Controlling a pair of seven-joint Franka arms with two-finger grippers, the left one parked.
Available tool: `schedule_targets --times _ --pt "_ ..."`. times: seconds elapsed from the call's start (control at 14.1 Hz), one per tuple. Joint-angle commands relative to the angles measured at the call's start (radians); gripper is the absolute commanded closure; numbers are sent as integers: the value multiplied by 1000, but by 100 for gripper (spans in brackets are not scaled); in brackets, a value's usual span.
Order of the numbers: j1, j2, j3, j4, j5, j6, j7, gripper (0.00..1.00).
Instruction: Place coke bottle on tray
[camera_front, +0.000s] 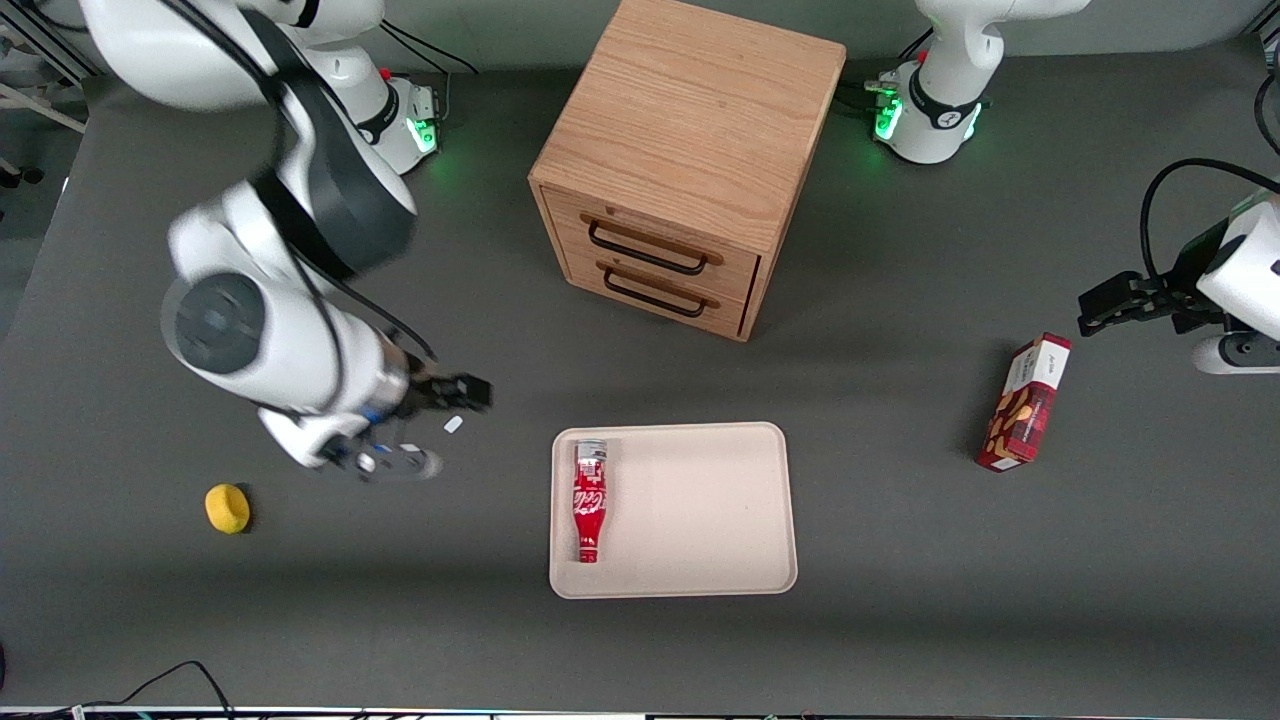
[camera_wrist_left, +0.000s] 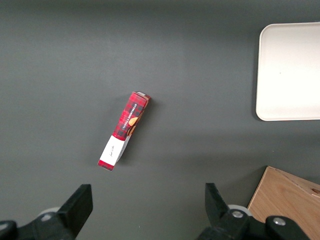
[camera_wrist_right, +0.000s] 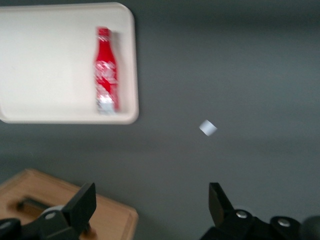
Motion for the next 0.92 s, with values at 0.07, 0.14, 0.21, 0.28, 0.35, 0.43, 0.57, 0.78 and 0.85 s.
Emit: schedule_targets --times 0.07,0.14,0.21,0.28,0.35,0.43,0.57,0.78,0.85 --pt "0 -219 -54 -86 -3 -212 10 0" --pt "2 -279 -74 -147 -1 -223 10 0" --pt "0 -352 -103 -233 3 -212 10 0" --pt "2 -422 -139 -317 28 -199 9 0" --pt "4 -489 -174 -400 58 -174 7 0" --pt "4 -553 -203 -486 74 -148 6 0" --pt "4 -653 -243 -618 77 -125 3 0" --pt "5 -775 -318 -735 77 -126 0 0" --pt "4 -805 -325 -753 77 -128 -3 0"
